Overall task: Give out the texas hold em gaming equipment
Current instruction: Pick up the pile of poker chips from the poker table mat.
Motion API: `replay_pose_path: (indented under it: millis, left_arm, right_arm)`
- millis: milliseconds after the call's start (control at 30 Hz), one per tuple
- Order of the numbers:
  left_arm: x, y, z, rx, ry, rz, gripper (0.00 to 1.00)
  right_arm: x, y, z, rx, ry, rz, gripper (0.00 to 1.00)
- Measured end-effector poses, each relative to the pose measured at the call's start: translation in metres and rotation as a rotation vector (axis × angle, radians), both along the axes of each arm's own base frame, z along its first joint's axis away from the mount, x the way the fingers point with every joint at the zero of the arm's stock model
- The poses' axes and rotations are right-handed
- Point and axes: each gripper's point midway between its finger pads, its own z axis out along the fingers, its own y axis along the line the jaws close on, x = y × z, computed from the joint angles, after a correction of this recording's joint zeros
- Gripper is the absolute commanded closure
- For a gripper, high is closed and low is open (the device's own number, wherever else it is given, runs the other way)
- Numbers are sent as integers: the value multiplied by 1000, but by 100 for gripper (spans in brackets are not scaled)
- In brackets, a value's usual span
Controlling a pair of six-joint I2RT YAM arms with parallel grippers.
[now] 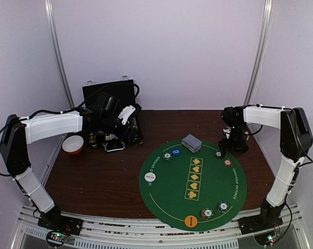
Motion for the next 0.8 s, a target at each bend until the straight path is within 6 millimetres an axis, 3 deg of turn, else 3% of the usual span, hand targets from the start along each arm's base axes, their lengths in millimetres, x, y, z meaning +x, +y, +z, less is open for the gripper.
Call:
replay_pose_path:
  millis: [167,333,467,600,800]
  left_arm:
    - [0,0,0,1,-1,2,12]
    - [0,0,0,1,-1,2,12]
    - [0,0,0,1,-1,2,12]
    - [0,0,0,1,-1,2,12]
    - [1,0,0,1,-2,2,12]
  right_arm:
    - [7,-1,-16,27,13,9,23]
    - [1,-3,-31,30,42,22,27]
    - [-4,-5,-39,43,62,20,38]
    - [-4,0,-42,79,61,23,56]
    - [-4,2,-41,92,55,22,63]
